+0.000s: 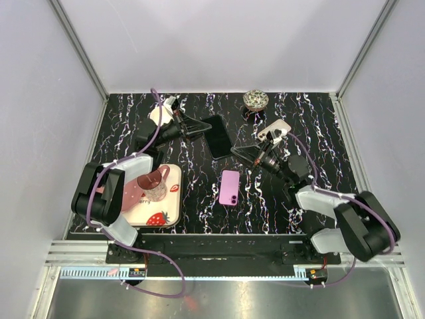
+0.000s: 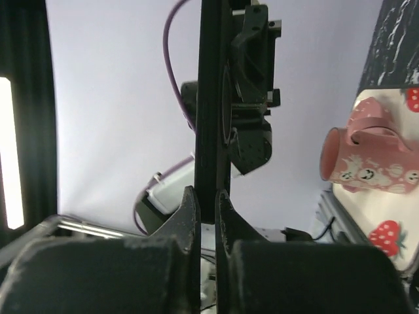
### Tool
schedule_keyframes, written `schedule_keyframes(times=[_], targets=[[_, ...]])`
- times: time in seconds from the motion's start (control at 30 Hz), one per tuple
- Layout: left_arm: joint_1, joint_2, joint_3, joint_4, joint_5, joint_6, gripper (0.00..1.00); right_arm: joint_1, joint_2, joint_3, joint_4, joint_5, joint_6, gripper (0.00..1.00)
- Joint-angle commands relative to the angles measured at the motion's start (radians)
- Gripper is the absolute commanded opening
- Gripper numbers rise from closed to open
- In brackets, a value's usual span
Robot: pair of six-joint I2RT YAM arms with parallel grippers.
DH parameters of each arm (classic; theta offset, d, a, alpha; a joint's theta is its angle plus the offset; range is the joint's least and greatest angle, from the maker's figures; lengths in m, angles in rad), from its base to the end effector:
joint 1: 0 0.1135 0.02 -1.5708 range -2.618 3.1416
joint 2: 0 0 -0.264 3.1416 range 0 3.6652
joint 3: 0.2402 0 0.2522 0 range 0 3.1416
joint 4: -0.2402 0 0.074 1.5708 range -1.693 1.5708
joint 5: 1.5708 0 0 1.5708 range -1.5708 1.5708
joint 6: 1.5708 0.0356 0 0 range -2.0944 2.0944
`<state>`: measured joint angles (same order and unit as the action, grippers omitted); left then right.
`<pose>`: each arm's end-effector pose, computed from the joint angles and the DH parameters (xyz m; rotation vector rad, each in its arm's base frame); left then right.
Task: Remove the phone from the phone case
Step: Remove the phone case from the phone.
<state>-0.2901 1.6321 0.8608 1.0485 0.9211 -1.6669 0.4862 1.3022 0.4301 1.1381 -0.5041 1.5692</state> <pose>0.3230 -0.1260 0.2754 -0.1955 1.8179 -2.1021 0.2173 0.1343 0.2467 0.3593 1.6346 1.9882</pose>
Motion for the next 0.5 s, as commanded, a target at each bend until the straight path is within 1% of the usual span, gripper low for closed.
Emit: schedule_keyframes(times=[0.0,0.07,0.3,0.47], targets=[[-0.004,-0.104,-0.026,0.198,-0.100,-0.021,0.00,0.006,0.121,-0.005,0.427,0.156,0.279,0.00],[-0.004,-0.117,-0.039,0.225,-0.116,-0.022,0.00,0.014,0.147,0.019,0.427,0.185,0.295,0.00],[-0.004,-0.120,-0.052,0.405,-0.172,-0.082,0.00,0.040,0.187,0.127,0.427,0.243,0.396,0.00],[-0.004,-0.124,-0.026,0.446,-0.197,-0.113,0.00,0.071,0.229,0.167,0.427,0.283,0.434,0.00]])
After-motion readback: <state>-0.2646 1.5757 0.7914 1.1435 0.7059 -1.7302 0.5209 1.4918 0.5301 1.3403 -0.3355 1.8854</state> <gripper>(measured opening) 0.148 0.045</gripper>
